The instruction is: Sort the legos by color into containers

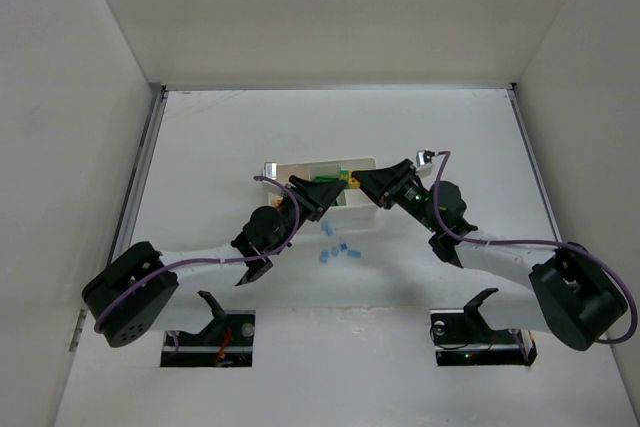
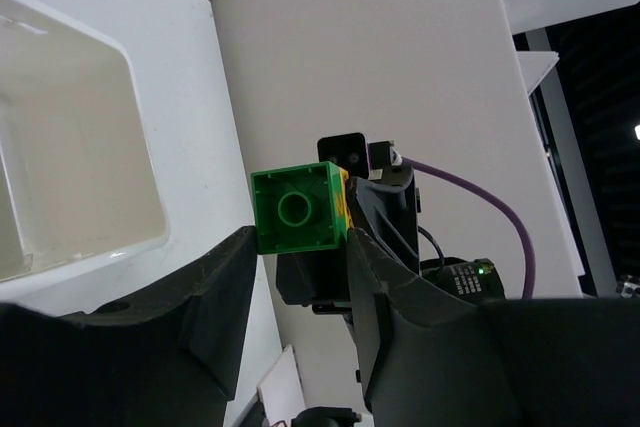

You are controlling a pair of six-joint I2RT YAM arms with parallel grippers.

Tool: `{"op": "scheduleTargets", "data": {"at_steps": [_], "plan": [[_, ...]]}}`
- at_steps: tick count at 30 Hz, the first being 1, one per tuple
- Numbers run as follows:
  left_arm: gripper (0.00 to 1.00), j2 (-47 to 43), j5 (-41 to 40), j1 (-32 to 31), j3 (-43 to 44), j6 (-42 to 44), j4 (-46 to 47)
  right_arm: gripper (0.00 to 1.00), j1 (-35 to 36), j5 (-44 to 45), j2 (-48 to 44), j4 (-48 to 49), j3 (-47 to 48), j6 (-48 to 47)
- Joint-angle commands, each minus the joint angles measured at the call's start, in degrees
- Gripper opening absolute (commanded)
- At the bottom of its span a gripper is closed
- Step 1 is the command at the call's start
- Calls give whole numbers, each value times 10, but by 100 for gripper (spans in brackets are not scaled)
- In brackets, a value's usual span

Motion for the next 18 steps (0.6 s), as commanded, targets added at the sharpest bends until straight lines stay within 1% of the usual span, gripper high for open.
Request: {"op": "scheduleTargets", "data": {"at_steps": [1, 6, 13, 18], "plan": [[39, -5, -1, 1, 13, 6, 41, 27, -1, -7, 5, 23, -4, -6], [44, -3, -6, 2, 14, 5, 42, 27, -1, -8, 6, 26, -6, -4], [44, 7, -6, 3, 19, 2, 46, 27, -1, -14, 5, 36, -4, 1], [45, 14, -6, 3, 22, 0, 50, 27, -1, -21, 8, 67, -10, 15]]}}
